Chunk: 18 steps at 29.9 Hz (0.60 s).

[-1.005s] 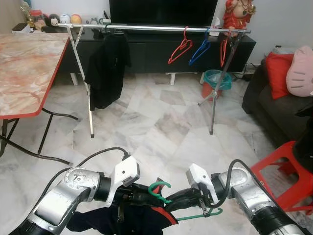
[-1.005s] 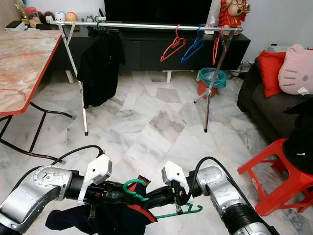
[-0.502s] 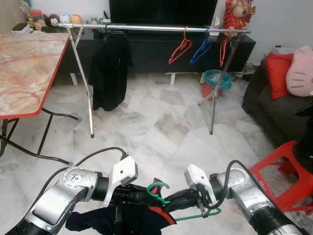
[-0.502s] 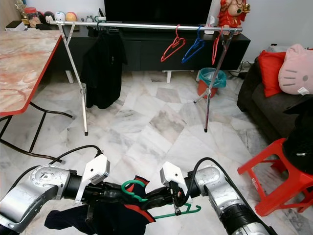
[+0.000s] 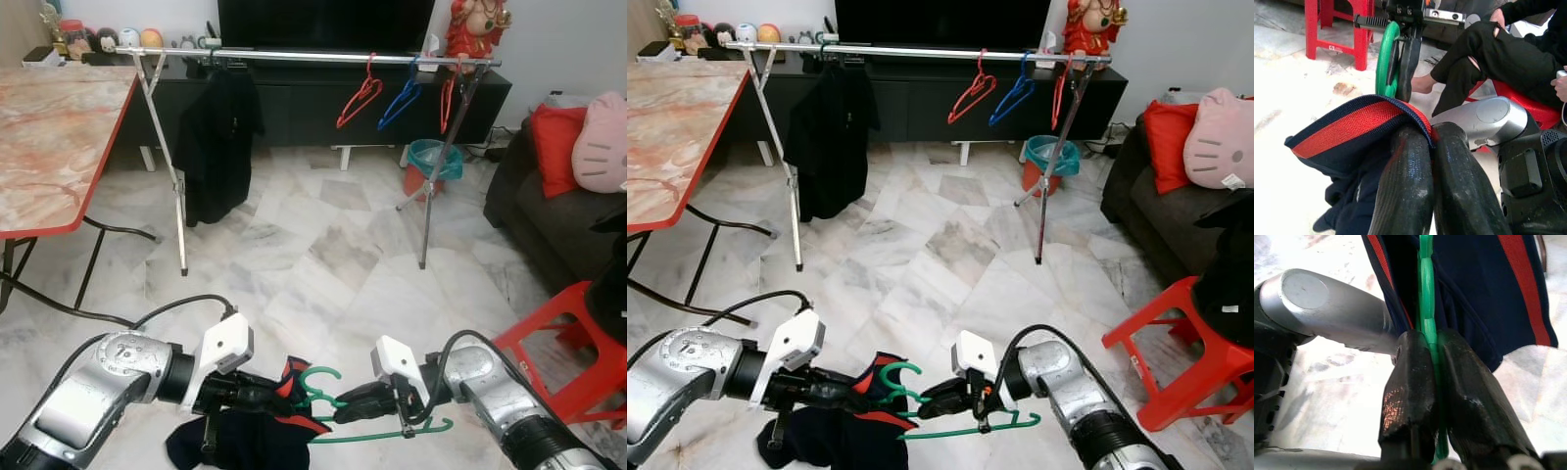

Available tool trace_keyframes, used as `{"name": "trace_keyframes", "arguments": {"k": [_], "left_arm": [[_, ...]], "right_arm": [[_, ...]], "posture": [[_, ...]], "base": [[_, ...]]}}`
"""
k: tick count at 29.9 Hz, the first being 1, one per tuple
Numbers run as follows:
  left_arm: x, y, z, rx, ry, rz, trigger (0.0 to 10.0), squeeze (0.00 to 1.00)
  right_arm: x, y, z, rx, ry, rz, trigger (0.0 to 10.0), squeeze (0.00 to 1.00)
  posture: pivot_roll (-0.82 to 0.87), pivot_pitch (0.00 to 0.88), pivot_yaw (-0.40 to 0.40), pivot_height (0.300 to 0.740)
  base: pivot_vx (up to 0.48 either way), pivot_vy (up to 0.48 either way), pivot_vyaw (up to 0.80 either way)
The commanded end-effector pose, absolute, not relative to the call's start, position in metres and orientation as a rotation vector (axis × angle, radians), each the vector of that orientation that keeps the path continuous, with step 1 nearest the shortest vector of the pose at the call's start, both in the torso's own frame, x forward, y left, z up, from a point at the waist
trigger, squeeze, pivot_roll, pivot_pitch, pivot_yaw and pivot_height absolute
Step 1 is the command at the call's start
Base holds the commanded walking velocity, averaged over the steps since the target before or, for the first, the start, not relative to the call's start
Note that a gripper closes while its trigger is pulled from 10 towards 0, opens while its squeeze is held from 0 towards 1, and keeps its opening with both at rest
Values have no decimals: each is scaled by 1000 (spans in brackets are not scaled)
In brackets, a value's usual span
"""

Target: Hang hanger

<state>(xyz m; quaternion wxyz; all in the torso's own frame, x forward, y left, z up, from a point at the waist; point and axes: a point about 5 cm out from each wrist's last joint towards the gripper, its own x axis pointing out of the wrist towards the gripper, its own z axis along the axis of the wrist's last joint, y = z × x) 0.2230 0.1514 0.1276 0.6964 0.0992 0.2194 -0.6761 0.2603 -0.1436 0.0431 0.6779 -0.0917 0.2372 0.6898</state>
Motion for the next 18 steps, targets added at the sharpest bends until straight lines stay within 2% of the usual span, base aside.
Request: {"name": "trace_keyframes", "arguments": {"k": [1,6,13,15,16,18], "left_arm": [[222,151,135,230,462,-1527,0,0],[223,159,128,290,508,-1490,0,0],[236,165,125,301,461,-1356,0,0],[245,169,125,306,424,-1270,0,0],[259,173,128,319,358,-1148,0,0],[272,176,131,315,307,-1048,0,0]], "right_arm": [[269,-148,51,-236,499,1515,0,0],[281,-155,59,-248,470,1451,0,0],[285,-163,67,-262,458,1452,0,0],[284,-167,67,-263,477,1460,0,0],[277,-171,64,-266,515,1507,0,0],[269,-171,59,-268,541,1550,0,0]], "posture": [[-8,0,-98,740],[-6,0,-95,740],[-12,0,-91,740],[-14,0,-86,740],[-12,0,-85,740],[-14,0,-84,740]], "base": [[0,0,0],[0,0,0],[0,0,0],[0,0,0],[0,0,0],[0,0,0]]}}
